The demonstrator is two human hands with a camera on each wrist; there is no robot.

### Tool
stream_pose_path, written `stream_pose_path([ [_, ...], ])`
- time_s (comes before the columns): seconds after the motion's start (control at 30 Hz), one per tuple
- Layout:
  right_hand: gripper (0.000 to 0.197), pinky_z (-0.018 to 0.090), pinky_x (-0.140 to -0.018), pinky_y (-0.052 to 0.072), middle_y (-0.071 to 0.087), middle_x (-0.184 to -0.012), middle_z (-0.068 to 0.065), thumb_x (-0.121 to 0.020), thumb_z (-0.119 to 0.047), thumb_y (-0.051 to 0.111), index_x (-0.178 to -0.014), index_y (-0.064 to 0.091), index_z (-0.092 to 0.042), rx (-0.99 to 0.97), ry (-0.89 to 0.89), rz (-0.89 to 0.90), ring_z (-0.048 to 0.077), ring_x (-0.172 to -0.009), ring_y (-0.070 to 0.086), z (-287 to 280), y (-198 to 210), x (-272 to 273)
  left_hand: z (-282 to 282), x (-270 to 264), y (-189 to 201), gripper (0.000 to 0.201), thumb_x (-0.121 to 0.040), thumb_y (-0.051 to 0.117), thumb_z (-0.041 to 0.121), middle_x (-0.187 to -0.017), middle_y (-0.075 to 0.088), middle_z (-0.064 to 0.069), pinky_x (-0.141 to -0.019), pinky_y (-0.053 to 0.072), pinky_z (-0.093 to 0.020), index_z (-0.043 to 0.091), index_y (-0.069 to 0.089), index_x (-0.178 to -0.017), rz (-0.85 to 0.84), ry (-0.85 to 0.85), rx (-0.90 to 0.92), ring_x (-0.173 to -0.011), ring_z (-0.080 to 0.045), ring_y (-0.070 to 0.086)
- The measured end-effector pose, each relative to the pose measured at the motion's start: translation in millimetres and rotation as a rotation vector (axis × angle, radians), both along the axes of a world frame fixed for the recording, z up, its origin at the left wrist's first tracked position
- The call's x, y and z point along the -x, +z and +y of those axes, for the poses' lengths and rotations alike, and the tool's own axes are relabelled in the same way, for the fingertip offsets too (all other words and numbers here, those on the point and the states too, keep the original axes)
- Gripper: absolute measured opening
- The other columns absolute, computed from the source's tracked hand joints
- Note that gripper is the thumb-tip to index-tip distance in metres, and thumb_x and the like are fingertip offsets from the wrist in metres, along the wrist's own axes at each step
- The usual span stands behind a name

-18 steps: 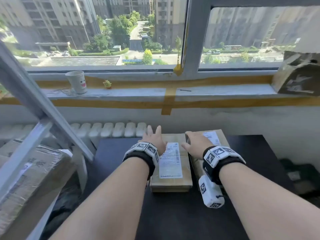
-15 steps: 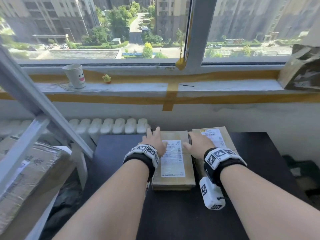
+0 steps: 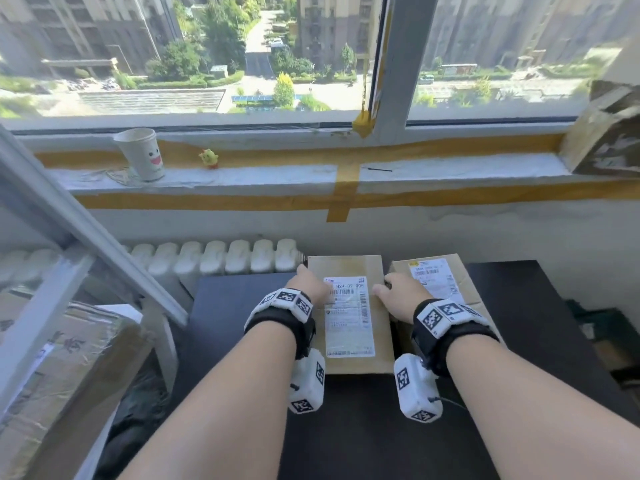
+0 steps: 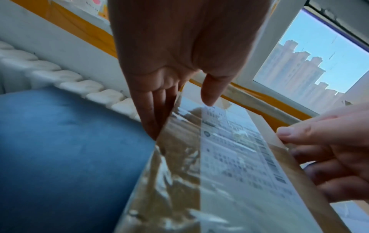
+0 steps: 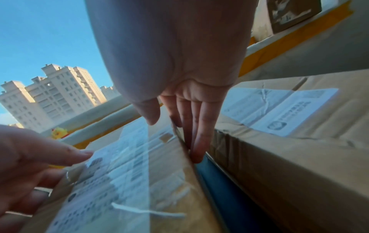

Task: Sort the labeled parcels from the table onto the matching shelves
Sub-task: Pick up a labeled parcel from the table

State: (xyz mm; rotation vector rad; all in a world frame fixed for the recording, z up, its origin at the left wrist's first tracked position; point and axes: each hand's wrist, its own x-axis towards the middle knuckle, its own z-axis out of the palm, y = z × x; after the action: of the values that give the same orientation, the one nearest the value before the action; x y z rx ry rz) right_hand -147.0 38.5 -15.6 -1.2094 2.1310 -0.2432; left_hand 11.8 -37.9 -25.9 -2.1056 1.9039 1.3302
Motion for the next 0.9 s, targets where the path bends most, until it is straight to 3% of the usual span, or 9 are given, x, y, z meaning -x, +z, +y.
stream_pose_path([
  [0.1, 0.031, 0.036, -0.083, 0.048, 0.065, -0.106, 0.007, -0.096, -0.033, 0.042, -0.107, 0.06, -0.01, 0.084, -0.049, -0.046, 0.026, -0.095, 0.06, -3.2, 19.5, 2.6, -15.3, -3.5, 10.9, 0.047, -0.089, 0.051, 0.035, -0.115, 0.067, -0.016, -0.091, 0.056, -0.043, 0.003, 0.058, -0.123, 0.116, 0.037, 0.029, -0.104, -0.034, 0.066],
  [0.2, 0.041, 0.041, -0.097, 0.048, 0.062, -0.129, 0.006, -0.096, -0.034, 0.046, -0.129, 0.057, -0.012, 0.187, -0.12, -0.116, 0.026, -0.115, 0.059, -5.1, 40.2, -0.4, -30.0, -6.2, 21.8, 0.057, -0.075, 0.049, 0.039, -0.117, 0.068, -0.015, -0.091, 0.055, -0.046, 0.004, 0.064, -0.117, 0.237, 0.091, 0.089, -0.105, -0.034, 0.065],
  [0.3, 0.046, 0.046, -0.099, 0.049, 0.059, -0.135, 0.007, -0.096, -0.032, 0.048, -0.136, 0.052, -0.01, 0.273, -0.174, -0.183, 0.027, -0.119, 0.057, -7.7, 57.4, -7.5, -36.6, -9.7, 38.8, 0.059, -0.064, 0.045, 0.046, -0.115, 0.069, -0.014, -0.093, 0.054, -0.048, 0.007, 0.067, -0.102, 0.345, 0.142, 0.082, -0.105, -0.033, 0.066],
  [0.43, 0.052, 0.049, -0.098, 0.05, 0.057, -0.136, 0.009, -0.095, -0.038, 0.048, -0.138, 0.05, -0.008, 0.291, -0.212, -0.221, 0.03, -0.118, 0.058, -11.0, 71.3, -14.9, -40.6, -15.3, 56.7, 0.099, -0.052, 0.047, 0.072, -0.126, 0.064, -0.011, -0.102, 0.047, -0.044, 0.01, 0.06, -0.128, 0.422, 0.195, 0.07, -0.114, -0.03, 0.061],
  [0.57, 0.05, 0.05, -0.097, 0.051, 0.066, -0.124, 0.008, -0.091, -0.049, 0.045, -0.124, 0.063, -0.015, 0.299, -0.222, -0.306, 0.029, -0.111, 0.063, -16.5, 73.7, -15.7, -55.1, -19.9, 48.7, 0.123, -0.031, 0.058, 0.091, -0.132, 0.061, -0.006, -0.103, 0.044, -0.049, 0.02, 0.057, -0.132, 0.48, 0.251, 0.051, -0.122, -0.028, 0.056],
  [0.67, 0.052, 0.051, -0.099, 0.049, 0.066, -0.125, 0.006, -0.093, -0.05, 0.043, -0.128, 0.061, -0.016, 0.309, -0.232, -0.327, 0.028, -0.114, 0.061, -18.5, 80.0, -18.5, -51.1, -23.7, 54.2, 0.119, -0.038, 0.06, 0.09, -0.137, 0.055, -0.004, -0.1, 0.046, -0.051, 0.028, 0.044, -0.139, 0.563, 0.26, 0.034, -0.123, -0.028, 0.054],
  [0.8, 0.054, 0.051, -0.095, 0.052, 0.067, -0.121, 0.008, -0.093, -0.053, 0.041, -0.125, 0.061, -0.015, 0.302, -0.259, -0.339, 0.029, -0.111, 0.062, -18.6, 81.1, -15.8, -41.6, -28.8, 60.6, 0.123, -0.029, 0.064, 0.094, -0.141, 0.055, 0.001, -0.099, 0.048, -0.051, 0.047, 0.037, -0.139, 0.642, 0.182, -0.012, -0.122, -0.027, 0.059],
  [0.9, 0.048, 0.051, -0.092, 0.054, 0.067, -0.118, 0.008, -0.096, -0.05, 0.04, -0.121, 0.062, -0.015, 0.296, -0.287, -0.355, 0.03, -0.108, 0.063, -14.7, 81.7, -17.0, -38.1, -31.6, 61.7, 0.118, -0.039, 0.062, 0.092, -0.138, 0.057, 0.0, -0.096, 0.05, -0.05, 0.042, 0.036, -0.142, 0.658, 0.141, -0.014, -0.117, -0.026, 0.061],
])
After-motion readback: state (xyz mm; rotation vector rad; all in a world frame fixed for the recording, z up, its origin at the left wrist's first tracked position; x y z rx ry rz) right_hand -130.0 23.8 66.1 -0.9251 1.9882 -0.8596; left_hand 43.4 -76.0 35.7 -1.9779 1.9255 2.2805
